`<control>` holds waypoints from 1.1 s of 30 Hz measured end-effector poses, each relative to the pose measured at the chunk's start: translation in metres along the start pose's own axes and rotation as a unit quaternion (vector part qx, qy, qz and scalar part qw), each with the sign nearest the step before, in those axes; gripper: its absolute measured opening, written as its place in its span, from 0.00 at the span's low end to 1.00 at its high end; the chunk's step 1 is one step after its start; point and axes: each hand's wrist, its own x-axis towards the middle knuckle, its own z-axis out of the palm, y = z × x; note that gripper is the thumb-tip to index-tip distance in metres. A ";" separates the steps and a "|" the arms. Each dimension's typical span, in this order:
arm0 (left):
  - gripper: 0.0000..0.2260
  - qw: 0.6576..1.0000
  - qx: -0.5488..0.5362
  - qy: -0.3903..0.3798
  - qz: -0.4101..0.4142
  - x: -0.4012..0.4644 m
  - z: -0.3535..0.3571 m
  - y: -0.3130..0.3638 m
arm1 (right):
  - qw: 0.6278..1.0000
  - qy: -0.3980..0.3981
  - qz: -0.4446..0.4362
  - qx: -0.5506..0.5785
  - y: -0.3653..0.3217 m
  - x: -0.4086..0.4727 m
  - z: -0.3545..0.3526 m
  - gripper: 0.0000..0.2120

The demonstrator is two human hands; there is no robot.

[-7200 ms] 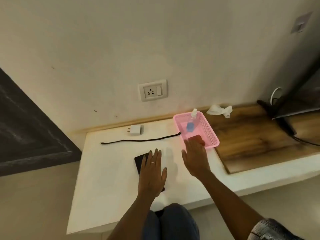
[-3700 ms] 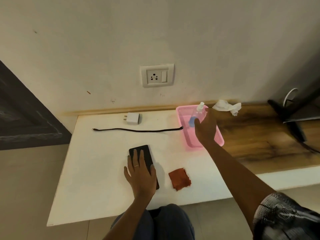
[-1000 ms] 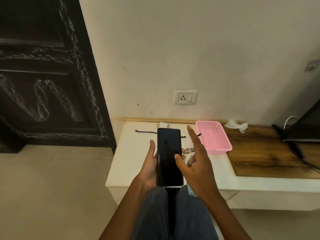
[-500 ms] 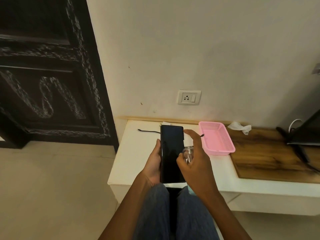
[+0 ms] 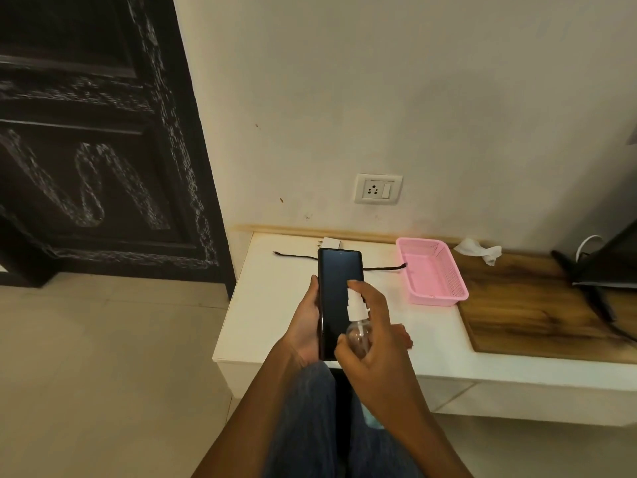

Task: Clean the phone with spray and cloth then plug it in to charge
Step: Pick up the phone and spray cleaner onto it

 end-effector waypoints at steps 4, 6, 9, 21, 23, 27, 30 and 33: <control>0.30 0.998 0.044 0.039 0.010 0.000 -0.002 -0.005 | 0.999 -0.003 0.010 0.036 -0.013 0.014 -0.008 0.28; 0.28 0.999 0.035 0.038 0.015 -0.001 0.000 -0.005 | 0.998 -0.010 0.010 0.058 -0.015 0.016 -0.010 0.29; 0.34 0.998 -0.047 -0.025 -0.015 -0.004 0.005 -0.002 | 0.998 -0.036 -0.004 0.044 -0.013 0.008 -0.006 0.30; 0.34 0.997 -0.063 -0.044 0.010 0.002 -0.004 0.015 | 0.992 0.060 0.032 0.103 0.034 0.006 0.008 0.31; 0.33 0.997 -0.069 -0.040 0.012 0.003 -0.007 0.016 | 0.986 0.089 0.041 0.135 0.039 0.019 0.004 0.28; 0.32 0.995 -0.089 -0.048 0.003 0.005 -0.011 0.017 | 0.984 0.111 0.065 0.120 0.064 0.049 0.006 0.18; 0.32 0.994 -0.097 -0.051 -0.002 0.007 -0.015 0.018 | 0.987 0.117 0.063 0.086 0.088 0.072 0.013 0.22; 0.31 0.994 -0.099 -0.049 -0.004 0.010 -0.021 0.018 | 0.987 0.109 0.083 0.080 0.113 0.091 0.023 0.29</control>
